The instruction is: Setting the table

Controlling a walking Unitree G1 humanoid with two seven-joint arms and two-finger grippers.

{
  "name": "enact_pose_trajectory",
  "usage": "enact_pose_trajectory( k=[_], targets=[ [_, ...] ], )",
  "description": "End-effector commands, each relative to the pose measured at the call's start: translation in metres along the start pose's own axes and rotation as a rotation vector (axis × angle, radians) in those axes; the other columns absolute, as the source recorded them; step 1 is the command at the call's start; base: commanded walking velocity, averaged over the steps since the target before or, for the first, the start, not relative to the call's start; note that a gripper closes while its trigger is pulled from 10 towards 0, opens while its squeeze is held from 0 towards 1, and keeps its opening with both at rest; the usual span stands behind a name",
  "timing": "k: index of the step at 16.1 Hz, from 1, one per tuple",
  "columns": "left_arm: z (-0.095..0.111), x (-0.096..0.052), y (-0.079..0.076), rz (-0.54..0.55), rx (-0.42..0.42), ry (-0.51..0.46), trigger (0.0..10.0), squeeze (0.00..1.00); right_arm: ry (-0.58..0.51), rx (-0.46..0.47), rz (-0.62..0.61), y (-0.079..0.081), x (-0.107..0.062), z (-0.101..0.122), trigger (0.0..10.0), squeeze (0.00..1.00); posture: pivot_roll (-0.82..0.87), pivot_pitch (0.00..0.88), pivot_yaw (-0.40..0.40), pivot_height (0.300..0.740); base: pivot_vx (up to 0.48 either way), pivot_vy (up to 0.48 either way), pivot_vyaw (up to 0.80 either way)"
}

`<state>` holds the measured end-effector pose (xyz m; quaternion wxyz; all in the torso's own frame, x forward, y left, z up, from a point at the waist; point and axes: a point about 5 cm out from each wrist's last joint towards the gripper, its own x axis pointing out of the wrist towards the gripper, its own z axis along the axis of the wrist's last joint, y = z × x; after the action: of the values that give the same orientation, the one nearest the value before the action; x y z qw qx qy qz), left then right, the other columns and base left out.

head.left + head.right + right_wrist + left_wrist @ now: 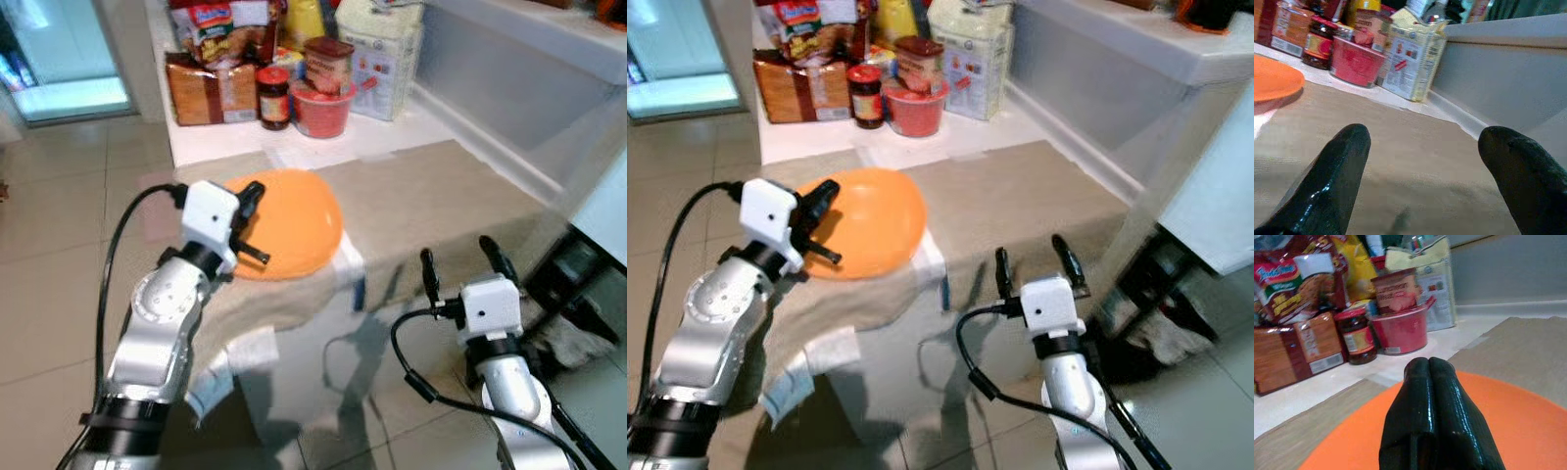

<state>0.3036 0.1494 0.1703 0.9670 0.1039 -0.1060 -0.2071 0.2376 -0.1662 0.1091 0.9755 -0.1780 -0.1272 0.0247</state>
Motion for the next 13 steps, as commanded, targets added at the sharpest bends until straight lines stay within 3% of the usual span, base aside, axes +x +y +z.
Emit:
enact_pose_trajectory(
  k=[1, 8, 10, 13],
  targets=[
    [-0.001, 0.0, 0.005, 0.011, -0.005, 0.003, 10.0, 0.0, -0.024, -0.003, 0.003, 0.001, 0.004, 0.005, 10.0, 0.0, 0.04, 0.0, -0.005, 0.74, 0.401, 0.262, 0.0],
    [0.008, 0.005, 0.01, 0.014, 0.01, -0.028, 10.0, 0.0, -0.039, -0.002, 0.009, 0.0, 0.007, 0.007, 10.0, 0.0, 0.05, 0.0, -0.011, 0.74, 0.0, 0.0, 0.0],
    [0.009, 0.013, 0.017, -0.091, 0.017, 0.037, 10.0, 0.0, -0.045, 0.013, 0.0, 0.0, 0.01, 0.011, 10.0, 0.0, 0.04, 0.0, -0.009, 0.74, 0.0, 0.0, 0.0],
    [0.011, 0.019, 0.032, -0.138, 0.05, 0.098, 10.0, 0.0, -0.04, 0.033, -0.02, -0.003, 0.013, 0.012, 10.0, 0.0, 0.04, 0.0, 0.003, 0.74, 0.0, 0.0, 0.0]
  ],
)
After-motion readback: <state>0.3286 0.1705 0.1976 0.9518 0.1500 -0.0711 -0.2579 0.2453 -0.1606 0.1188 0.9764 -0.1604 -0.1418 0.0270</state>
